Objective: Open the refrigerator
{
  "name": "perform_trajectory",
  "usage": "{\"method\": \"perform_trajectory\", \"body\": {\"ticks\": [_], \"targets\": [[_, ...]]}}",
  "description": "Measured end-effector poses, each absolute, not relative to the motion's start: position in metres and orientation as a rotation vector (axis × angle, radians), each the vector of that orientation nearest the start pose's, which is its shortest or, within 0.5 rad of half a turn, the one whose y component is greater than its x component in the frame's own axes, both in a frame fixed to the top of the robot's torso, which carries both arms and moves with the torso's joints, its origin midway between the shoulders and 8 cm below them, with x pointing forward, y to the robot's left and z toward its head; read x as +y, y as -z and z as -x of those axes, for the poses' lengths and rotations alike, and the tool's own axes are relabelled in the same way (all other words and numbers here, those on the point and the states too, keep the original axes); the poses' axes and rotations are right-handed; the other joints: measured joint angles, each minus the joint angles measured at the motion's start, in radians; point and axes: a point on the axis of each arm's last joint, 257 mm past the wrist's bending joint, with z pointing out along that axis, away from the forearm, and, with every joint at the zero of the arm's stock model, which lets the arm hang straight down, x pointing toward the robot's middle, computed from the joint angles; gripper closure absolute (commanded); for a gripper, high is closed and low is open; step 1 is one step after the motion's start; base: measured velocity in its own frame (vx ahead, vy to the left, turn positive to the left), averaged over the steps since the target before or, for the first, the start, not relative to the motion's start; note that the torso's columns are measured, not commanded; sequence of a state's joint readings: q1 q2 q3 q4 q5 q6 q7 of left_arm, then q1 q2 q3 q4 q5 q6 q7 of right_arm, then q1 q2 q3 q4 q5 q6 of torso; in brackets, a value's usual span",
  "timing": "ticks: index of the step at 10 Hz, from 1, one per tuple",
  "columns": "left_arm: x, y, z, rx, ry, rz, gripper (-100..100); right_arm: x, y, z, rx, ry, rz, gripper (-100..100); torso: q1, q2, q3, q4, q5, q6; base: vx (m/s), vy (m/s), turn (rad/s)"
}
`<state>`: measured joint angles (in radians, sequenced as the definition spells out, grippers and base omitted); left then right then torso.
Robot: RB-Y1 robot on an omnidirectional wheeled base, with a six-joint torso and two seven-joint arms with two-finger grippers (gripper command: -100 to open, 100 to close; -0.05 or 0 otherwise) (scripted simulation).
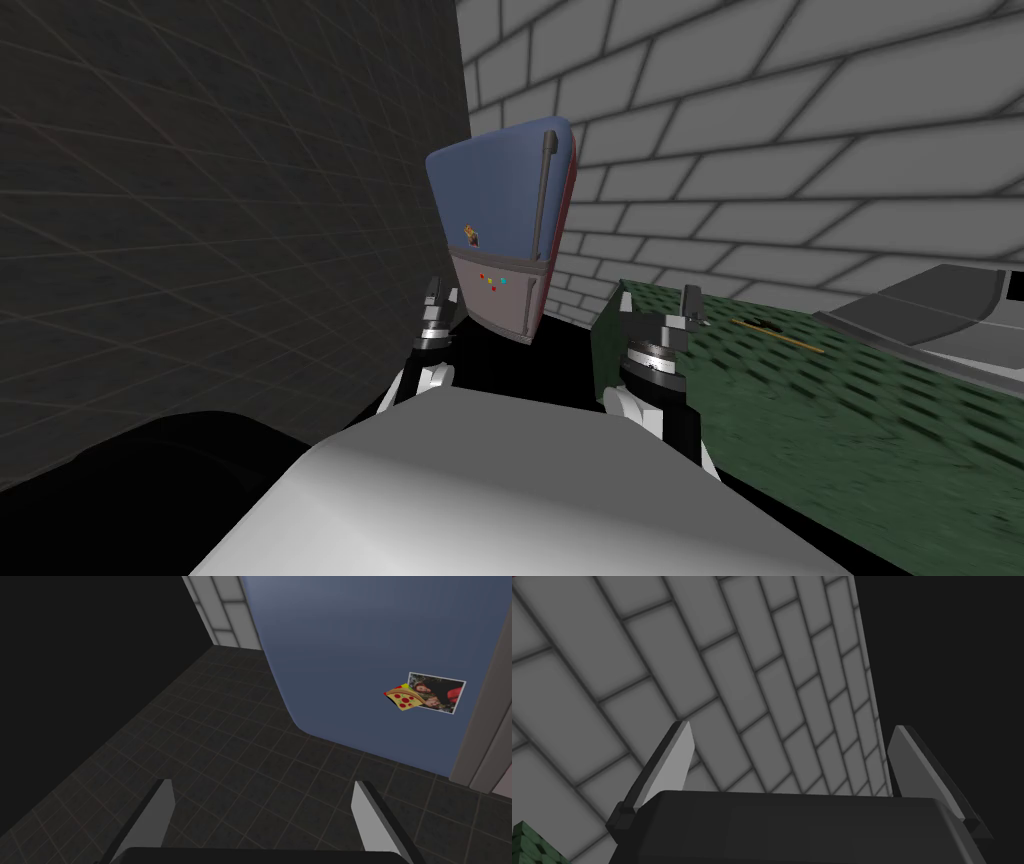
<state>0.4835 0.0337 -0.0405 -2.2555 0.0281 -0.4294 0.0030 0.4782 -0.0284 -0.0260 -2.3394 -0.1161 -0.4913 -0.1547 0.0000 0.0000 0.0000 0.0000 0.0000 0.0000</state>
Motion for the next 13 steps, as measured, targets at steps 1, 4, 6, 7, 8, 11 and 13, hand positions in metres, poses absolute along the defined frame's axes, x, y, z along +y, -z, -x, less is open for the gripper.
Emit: {"method": "perform_trajectory", "body": {"ticks": [1, 4, 6, 7, 8, 11, 13], "targets": [[0.2664, -0.0042, -0.3633, 0.681, 1.351, 0.723, 0, -0.2926, -0.0566, -0.3309, 0.473, -1.523, -0.698, 0, 0.000, 0.040, -0.082, 0.041, 0.000, 0.000, 0.000, 0.000, 0.000], [0.2664, -0.0043, -0.3633, 0.681, 1.351, 0.723, 0, -0.2926, -0.0567, -0.3308, 0.473, -1.523, -0.698, 0, 0.000, 0.248, -0.497, 0.248, 0.000, 0.000, 0.000, 0.000, 0.000], [0.2664, -0.0044, -0.3633, 0.681, 1.351, 0.723, 0, -0.2926, -0.0567, -0.3308, 0.472, -1.523, -0.698, 0, 0.000, 0.396, -0.792, 0.396, 0.000, 0.000, 0.000, 0.000, 0.000], [0.2664, -0.0044, -0.3633, 0.681, 1.351, 0.723, 0, -0.2926, -0.0567, -0.3308, 0.472, -1.523, -0.698, 0, 0.000, 0.470, -0.939, 0.470, 0.000, 0.000, 0.000, 0.000, 0.000], [0.2664, -0.0044, -0.3633, 0.681, 1.351, 0.723, 0, -0.2926, -0.0567, -0.3308, 0.472, -1.523, -0.698, 0, 0.000, 0.544, -1.087, 0.544, 0.000, 0.000, 0.000, 0.000, 0.000], [0.2660, -0.0025, -0.3636, 0.701, 1.354, 0.718, -100, -0.2926, -0.0565, -0.3309, 0.473, -1.523, -0.699, 0, -0.002, 0.723, -1.452, 0.724, 0.000, 0.000, 0.039, -0.038, 0.026], [0.2680, 0.0019, -0.3649, 0.741, 1.367, 0.730, -100, -0.2927, -0.0564, -0.3309, 0.473, -1.523, -0.699, 0, -0.003, 0.732, -1.478, 0.735, -0.001, 0.000, 0.145, -0.111, 0.066]]}}
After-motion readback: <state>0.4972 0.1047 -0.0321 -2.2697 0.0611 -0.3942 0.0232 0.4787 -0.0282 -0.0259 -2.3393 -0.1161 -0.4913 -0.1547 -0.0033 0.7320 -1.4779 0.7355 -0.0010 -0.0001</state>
